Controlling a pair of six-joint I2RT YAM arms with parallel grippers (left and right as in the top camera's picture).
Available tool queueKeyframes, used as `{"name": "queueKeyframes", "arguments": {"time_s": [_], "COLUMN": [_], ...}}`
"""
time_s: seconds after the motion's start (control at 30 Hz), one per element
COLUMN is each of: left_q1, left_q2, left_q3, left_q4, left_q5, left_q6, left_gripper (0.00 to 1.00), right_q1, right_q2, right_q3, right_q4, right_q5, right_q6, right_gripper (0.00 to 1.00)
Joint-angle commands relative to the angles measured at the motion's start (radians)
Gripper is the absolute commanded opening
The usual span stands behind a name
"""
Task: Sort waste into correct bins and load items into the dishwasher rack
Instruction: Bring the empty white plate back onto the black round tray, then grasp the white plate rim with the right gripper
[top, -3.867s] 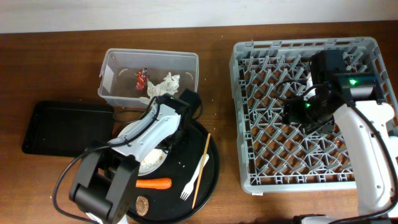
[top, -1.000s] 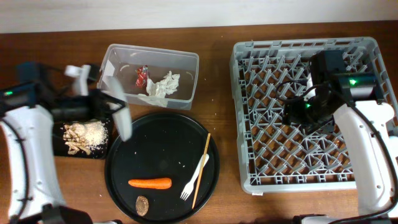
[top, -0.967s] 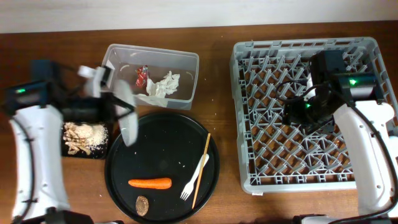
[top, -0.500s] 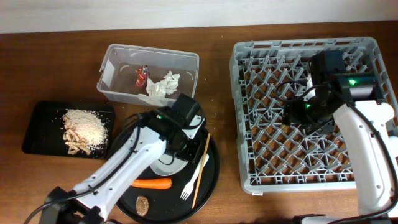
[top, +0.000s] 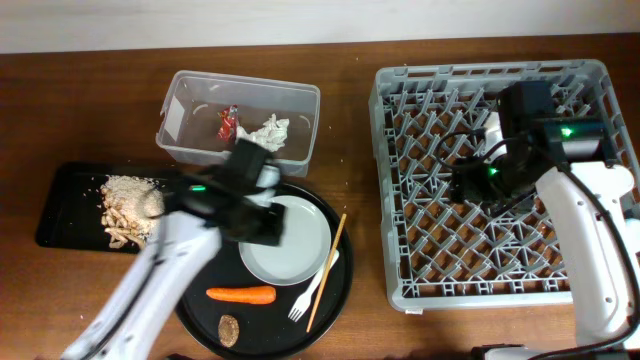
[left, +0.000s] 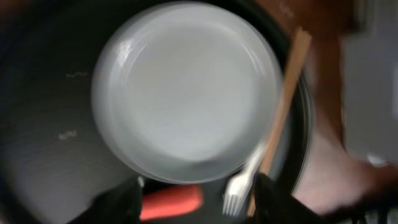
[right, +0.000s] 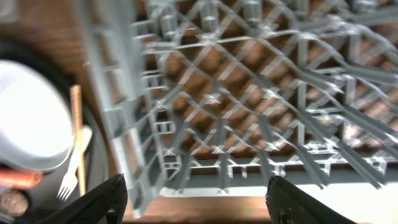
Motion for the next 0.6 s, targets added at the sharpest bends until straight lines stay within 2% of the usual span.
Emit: {"name": "queueKeyframes", "arguments": {"time_s": [0.0,0.1,0.2,0.4,0.57], "left_q1": [0.203,0.375,0.475,0.488,0.488], "left_q2": [-0.072,-0.074,-0.074,-0.074,-0.074], "left_q3": [0.021,0.021,0.021,0.021,0.021], "left_q4": [-0.050,-0.090,-0.107,-0.109,-0.109], "left_q5": [-0.020,-0.012,-0.013,-0.013,-0.014], "left_q6": [-0.002,-0.002,-0.002,-0.002,-0.001], "left_gripper": [0.70,0.79,0.84,0.87,0.87], "right_q1": [0.100,0.262,0.445,0.605,0.633], "right_q2": [-0.012,-0.008,0.044,0.275,0.444], "right_q3": [0.000,0.000,0.000,0.000,0.000], "right_q4": [0.029,0.096,0.192,0.285,0.380], "right_q5": [-0.133,-0.133,-0.133,-0.125,-0.121], "right_q6": [-0.119,-0.119,-0.106,-0.035,0.003], "right_gripper": [0.75,0.79,0.79,0.74,0.71]}}
